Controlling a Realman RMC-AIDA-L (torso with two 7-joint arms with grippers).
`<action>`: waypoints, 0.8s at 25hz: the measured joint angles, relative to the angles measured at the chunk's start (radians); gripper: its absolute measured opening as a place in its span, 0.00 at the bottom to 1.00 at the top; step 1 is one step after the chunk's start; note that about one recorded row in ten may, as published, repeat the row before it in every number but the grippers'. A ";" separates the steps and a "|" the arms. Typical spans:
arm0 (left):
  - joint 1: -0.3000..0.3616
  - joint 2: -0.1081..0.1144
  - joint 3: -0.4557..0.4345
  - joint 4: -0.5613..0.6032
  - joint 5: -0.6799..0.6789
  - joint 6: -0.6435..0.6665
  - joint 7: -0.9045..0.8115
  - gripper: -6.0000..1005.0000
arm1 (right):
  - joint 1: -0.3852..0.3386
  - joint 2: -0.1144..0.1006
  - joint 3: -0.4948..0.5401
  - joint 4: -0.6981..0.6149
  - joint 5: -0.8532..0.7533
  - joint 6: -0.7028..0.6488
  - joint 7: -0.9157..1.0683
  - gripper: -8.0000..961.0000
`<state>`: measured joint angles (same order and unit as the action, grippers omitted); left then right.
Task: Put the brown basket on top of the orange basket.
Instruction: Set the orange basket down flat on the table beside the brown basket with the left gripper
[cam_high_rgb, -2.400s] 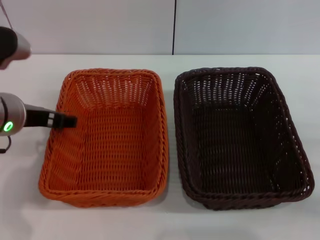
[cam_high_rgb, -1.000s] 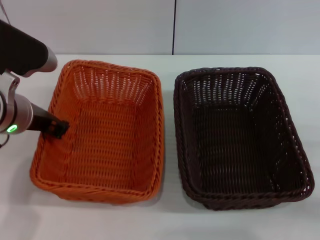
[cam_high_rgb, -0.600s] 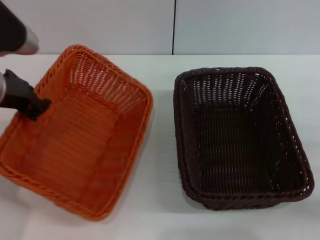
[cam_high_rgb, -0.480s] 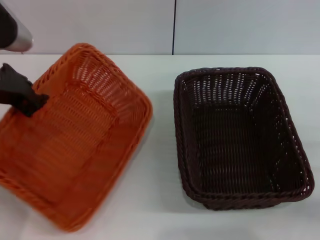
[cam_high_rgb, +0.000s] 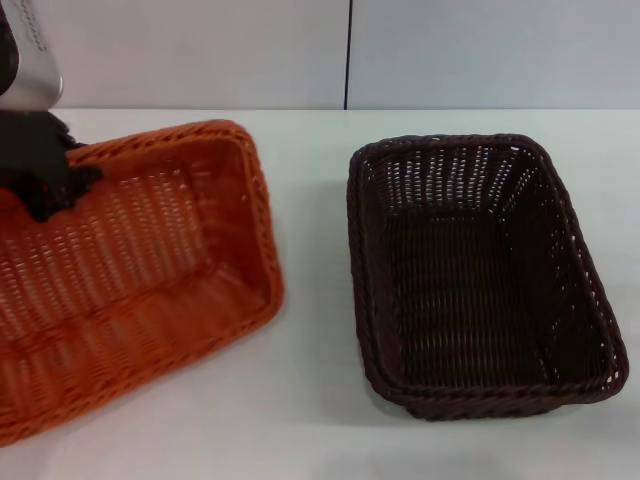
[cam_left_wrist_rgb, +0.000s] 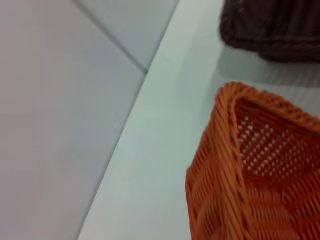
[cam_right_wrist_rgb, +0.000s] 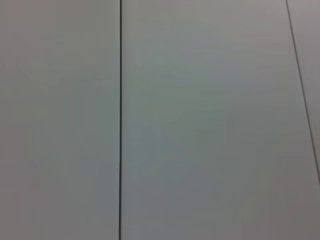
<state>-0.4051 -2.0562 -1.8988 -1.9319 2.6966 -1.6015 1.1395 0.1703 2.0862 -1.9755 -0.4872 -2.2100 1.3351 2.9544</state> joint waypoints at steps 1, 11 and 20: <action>-0.003 0.000 0.000 -0.035 -0.027 -0.033 0.031 0.18 | 0.000 0.000 -0.001 -0.002 0.000 0.000 0.000 0.73; -0.048 0.000 0.003 -0.023 -0.125 -0.108 0.151 0.17 | -0.006 0.001 -0.010 -0.004 0.000 0.001 0.000 0.73; -0.101 -0.002 0.000 0.146 -0.174 -0.060 0.226 0.17 | -0.005 0.002 -0.011 -0.004 0.000 0.001 0.000 0.73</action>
<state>-0.5061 -2.0580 -1.8984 -1.7860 2.5228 -1.6618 1.3654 0.1658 2.0878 -1.9866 -0.4908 -2.2101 1.3364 2.9545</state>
